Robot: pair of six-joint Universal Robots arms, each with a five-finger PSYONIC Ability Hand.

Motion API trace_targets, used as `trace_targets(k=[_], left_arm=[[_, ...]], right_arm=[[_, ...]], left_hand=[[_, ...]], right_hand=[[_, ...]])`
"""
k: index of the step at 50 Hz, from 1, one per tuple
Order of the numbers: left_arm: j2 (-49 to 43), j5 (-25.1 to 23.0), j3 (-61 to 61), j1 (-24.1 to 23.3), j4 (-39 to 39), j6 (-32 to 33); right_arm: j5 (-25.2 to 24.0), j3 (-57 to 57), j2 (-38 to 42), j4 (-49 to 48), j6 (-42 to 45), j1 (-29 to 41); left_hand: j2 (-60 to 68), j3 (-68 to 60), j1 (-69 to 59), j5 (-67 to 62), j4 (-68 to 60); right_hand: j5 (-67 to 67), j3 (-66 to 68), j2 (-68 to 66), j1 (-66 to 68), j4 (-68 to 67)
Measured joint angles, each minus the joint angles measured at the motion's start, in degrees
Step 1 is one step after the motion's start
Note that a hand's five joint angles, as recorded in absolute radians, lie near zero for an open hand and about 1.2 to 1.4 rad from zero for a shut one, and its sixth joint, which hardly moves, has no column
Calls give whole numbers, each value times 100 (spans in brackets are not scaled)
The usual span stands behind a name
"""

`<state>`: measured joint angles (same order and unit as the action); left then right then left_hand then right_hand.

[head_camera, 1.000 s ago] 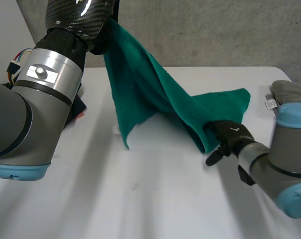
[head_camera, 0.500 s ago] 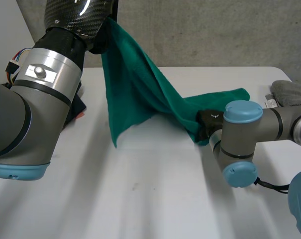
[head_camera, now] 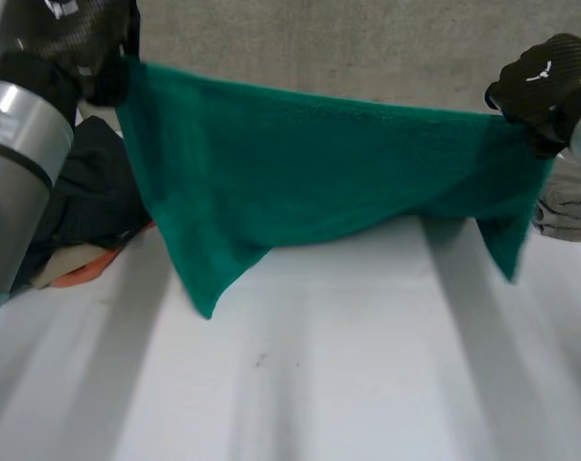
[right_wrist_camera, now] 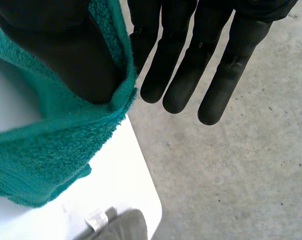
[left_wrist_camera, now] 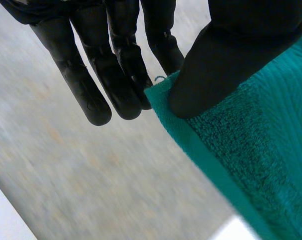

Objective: Fold the laundry.

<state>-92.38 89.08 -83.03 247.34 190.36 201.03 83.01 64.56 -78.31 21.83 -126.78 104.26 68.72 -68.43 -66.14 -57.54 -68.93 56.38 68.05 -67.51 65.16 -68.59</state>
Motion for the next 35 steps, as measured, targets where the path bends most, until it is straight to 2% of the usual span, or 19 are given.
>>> trace_targets(k=[6,13,19,23,26,29,32,35], left_arm=[[-636,-30,-220,-24,-645,40],[-2002,-36,393,-81,-444,45],[-2832,-162,2061,-56,314,28],[-2942,-328,3042,-23,1280,-10],[-2833,-370,3340,-19,1989,-24],[-2550,-326,3332,-8,2634,-28],[-2272,-257,3023,22,2909,-27],[-2061,-210,2567,79,2949,-27]], right_arm=[[-74,54,271,393,480,-10],[0,-159,1447,156,603,19],[333,-1098,2137,-1227,563,90],[409,-1550,2042,-3061,512,119],[288,-1589,1825,-4209,480,128],[-92,-1472,1569,-4993,420,131],[-587,-1284,1390,-5139,327,129],[-934,-1143,1326,-4813,244,122]], left_hand=[[0,0,0,0,0],[2,0,0,0,-1],[3,-4,0,0,-3],[3,-4,0,0,-3],[3,-4,0,0,-3],[3,-4,0,0,-3],[3,-4,0,0,-3],[3,-4,0,0,-3]], right_hand=[[0,0,0,0,0],[0,0,0,0,0],[0,14,0,0,-1],[0,15,0,0,-1],[0,15,0,0,-1],[0,15,0,0,-1],[0,15,0,0,-2],[0,15,0,0,-2]])
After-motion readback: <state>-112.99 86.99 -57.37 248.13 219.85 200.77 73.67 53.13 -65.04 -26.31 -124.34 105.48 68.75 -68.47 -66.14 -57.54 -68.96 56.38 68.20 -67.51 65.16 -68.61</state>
